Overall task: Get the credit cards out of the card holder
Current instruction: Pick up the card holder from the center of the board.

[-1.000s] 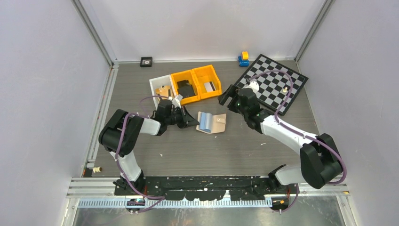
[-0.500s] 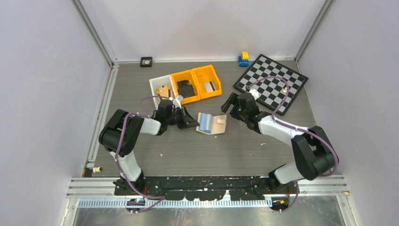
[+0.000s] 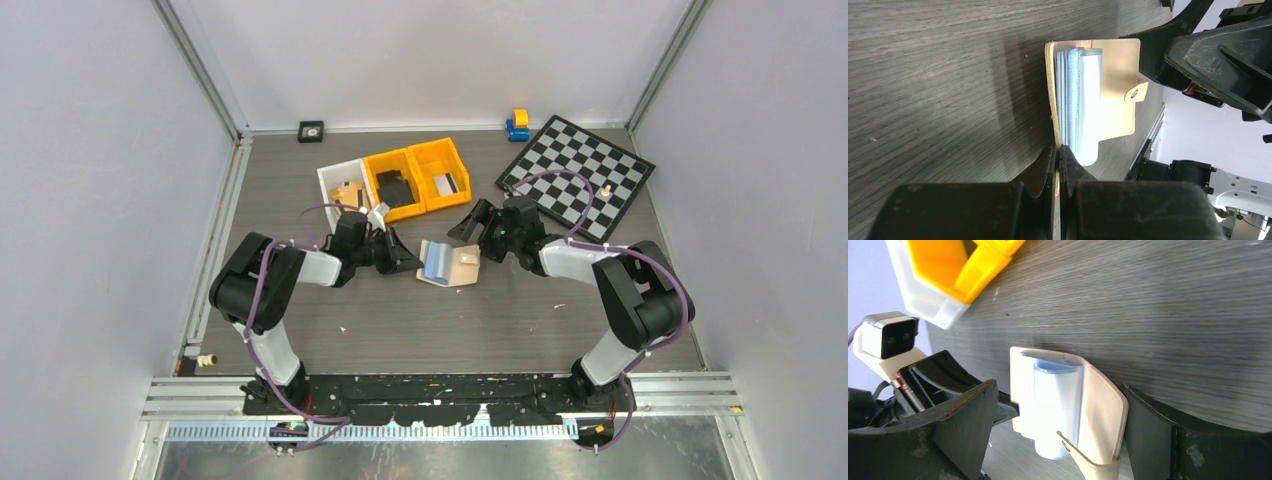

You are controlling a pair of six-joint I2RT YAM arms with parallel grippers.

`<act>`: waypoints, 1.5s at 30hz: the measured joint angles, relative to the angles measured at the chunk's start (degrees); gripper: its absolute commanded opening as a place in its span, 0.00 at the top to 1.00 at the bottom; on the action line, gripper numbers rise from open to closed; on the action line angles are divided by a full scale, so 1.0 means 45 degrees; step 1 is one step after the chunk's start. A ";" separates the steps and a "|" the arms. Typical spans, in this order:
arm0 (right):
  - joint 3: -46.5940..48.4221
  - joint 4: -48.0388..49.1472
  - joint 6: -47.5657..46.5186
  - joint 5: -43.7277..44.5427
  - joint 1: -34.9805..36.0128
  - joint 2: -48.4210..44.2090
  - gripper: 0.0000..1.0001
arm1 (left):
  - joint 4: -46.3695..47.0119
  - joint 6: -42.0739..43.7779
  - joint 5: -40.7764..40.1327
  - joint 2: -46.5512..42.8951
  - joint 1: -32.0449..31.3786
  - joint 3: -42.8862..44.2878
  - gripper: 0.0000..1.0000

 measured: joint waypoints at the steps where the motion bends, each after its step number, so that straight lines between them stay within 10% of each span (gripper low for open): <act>1: 0.0000 0.0233 0.0053 -0.0257 0.0005 0.0044 0.08 | -0.0005 0.0010 0.0000 -0.0029 0.0000 0.0000 1.00; 45: 0.1525 -0.1520 -0.0073 0.0884 0.2259 0.1297 0.14 | -0.0714 0.0593 -0.0525 -0.0996 -0.0486 0.0194 1.00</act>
